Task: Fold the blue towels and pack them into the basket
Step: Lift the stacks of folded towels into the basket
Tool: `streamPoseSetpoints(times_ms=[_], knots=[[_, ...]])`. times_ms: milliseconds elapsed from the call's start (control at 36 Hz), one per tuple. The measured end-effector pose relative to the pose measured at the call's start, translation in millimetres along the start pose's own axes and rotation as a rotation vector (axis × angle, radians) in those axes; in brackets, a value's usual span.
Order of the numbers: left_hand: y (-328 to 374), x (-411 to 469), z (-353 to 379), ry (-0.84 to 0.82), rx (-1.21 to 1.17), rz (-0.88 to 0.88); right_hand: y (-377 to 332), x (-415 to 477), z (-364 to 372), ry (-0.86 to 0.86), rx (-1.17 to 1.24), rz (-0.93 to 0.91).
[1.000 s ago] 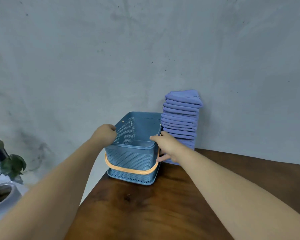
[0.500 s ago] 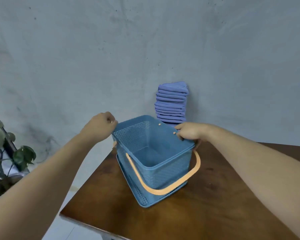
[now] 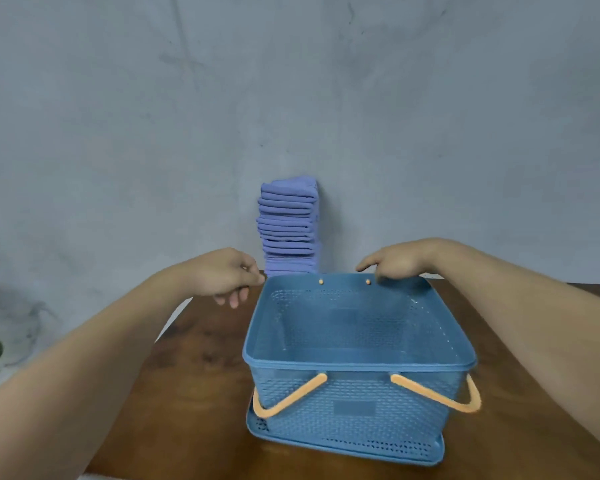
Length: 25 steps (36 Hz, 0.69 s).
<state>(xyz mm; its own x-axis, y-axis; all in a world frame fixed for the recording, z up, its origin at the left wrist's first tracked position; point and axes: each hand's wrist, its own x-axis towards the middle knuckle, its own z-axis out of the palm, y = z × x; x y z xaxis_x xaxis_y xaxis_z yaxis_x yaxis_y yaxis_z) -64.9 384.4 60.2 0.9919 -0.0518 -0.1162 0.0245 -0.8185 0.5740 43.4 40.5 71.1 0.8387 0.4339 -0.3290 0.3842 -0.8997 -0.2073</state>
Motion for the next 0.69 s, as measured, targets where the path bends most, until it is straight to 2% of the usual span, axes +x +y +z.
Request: streamPoseSetpoints(times_ms=[56, 167, 250, 333, 500, 583, 694], knots=[[-2.9, 14.3, -11.2, 0.111, -0.047, -0.026, -5.2, 7.9, -12.4, 0.089, 0.072, -0.011], [-12.2, 49.7, -40.7, 0.308, -0.183, -0.069, -24.0, 36.5, -43.9, 0.228, 0.458, -0.02], [-8.7, 87.1, -64.1, 0.425, -0.261, -0.086, -37.5, 71.5, -64.1, 0.234, 0.695, 0.027], [3.9, 129.4, -87.1, 0.476, -0.383, -0.114, -46.6, 113.4, -77.3, 0.16, 0.921, 0.075], [27.5, 211.6, -118.5, 0.359, -0.739, -0.223, -54.1, 189.8, -86.2, -0.024, 1.293, 0.205], [34.4, 244.8, -127.9, 0.323, -0.693, -0.269, -52.4, 218.1, -85.1, -0.079, 1.359, 0.257], [25.6, 268.2, -118.1, 0.024, -0.608, -0.431, -46.3, 244.4, -81.1, -0.154, 1.342, 0.229]])
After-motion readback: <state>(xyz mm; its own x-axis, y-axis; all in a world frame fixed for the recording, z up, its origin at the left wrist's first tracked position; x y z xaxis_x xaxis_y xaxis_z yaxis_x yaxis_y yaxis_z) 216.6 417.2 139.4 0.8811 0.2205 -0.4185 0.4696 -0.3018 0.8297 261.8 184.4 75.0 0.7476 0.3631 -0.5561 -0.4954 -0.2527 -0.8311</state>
